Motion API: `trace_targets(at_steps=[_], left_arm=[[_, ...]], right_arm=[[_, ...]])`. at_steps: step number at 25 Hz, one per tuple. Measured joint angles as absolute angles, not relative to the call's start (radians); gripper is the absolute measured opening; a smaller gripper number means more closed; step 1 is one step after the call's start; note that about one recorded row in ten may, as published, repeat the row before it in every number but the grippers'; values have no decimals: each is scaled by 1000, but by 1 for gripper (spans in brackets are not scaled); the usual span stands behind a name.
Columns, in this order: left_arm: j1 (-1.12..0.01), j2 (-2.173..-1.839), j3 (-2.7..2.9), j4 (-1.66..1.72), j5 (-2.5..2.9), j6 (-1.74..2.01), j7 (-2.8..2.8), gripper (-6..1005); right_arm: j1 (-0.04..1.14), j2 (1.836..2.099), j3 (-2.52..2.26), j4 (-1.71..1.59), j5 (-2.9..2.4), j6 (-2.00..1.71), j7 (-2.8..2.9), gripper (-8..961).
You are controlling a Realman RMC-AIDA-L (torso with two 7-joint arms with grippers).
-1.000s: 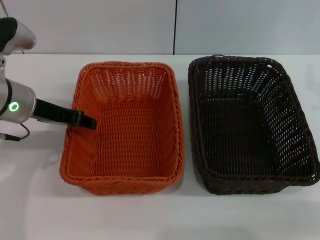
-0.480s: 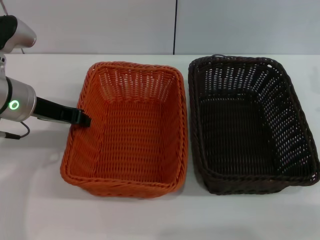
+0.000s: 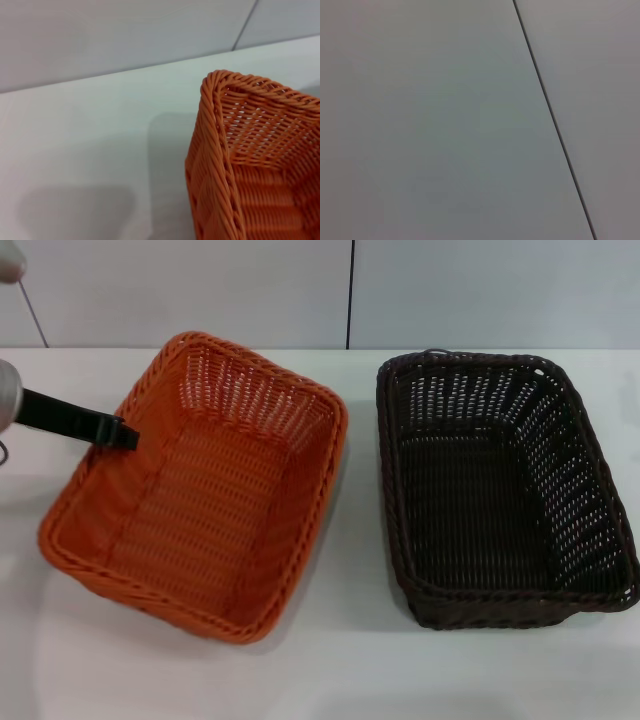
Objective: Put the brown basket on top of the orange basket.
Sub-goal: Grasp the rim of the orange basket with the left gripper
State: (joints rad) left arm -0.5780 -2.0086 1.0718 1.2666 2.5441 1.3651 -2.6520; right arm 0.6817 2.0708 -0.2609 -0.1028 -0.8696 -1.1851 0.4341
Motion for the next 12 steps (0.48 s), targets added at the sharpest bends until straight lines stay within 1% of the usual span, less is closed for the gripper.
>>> trace_targets(at_steps=[3, 7, 10, 12], left_arm=[[-621, -1976, 1005, 1273, 2543, 1468, -2568, 182], [-660, -1967, 969, 1272, 2538, 1547, -2520, 173], [-675, -1968, 967, 1269, 2538, 1572, -2505, 173], [-724, -2007, 974, 1244, 2539, 1615, -2412, 173]], right_arm=[[682, 2071, -261, -105, -870, -1184, 434, 532], [683, 2071, -261, -109, -870, -1184, 434, 532], [685, 2071, -261, -109, -870, -1184, 434, 532], [686, 2071, -261, -109, -870, -1184, 434, 532]])
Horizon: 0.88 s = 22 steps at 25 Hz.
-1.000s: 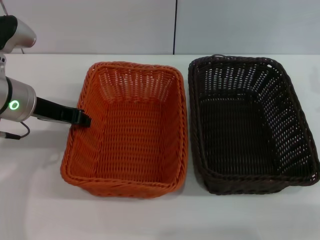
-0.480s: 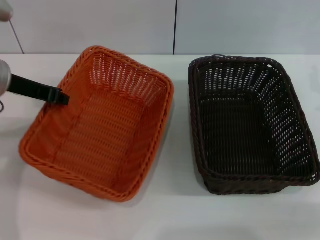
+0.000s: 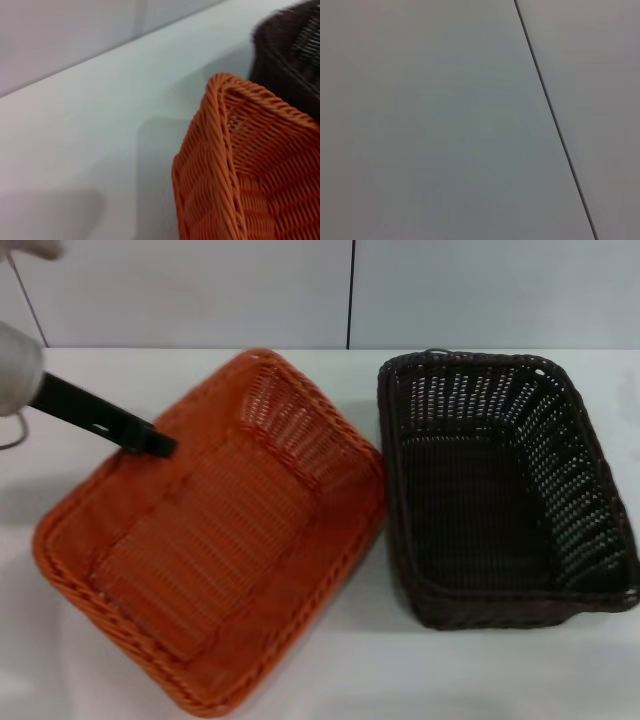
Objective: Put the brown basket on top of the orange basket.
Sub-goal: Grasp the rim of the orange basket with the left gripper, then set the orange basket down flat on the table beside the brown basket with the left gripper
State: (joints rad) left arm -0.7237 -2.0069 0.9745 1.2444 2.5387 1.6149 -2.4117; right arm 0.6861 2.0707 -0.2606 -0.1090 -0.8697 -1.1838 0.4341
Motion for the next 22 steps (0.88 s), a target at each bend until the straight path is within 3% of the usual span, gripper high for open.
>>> trace_targets(at_steps=[3, 4, 7, 22], left_arm=[[-736, -2019, 976, 1235, 2538, 1617, -2390, 173], [-789, -2046, 984, 1168, 2543, 1614, -2333, 174], [-841, -2055, 987, 1087, 2545, 1609, -2278, 174], [-906, -2064, 1109, 985, 2510, 1589, -2135, 170]], right_arm=[[691, 2071, -261, -107, -870, -1184, 434, 532], [693, 2071, -261, -106, -870, -1184, 434, 532], [698, 2072, -261, -103, -870, -1184, 434, 531], [695, 2075, -261, -87, -870, -1184, 434, 531]])
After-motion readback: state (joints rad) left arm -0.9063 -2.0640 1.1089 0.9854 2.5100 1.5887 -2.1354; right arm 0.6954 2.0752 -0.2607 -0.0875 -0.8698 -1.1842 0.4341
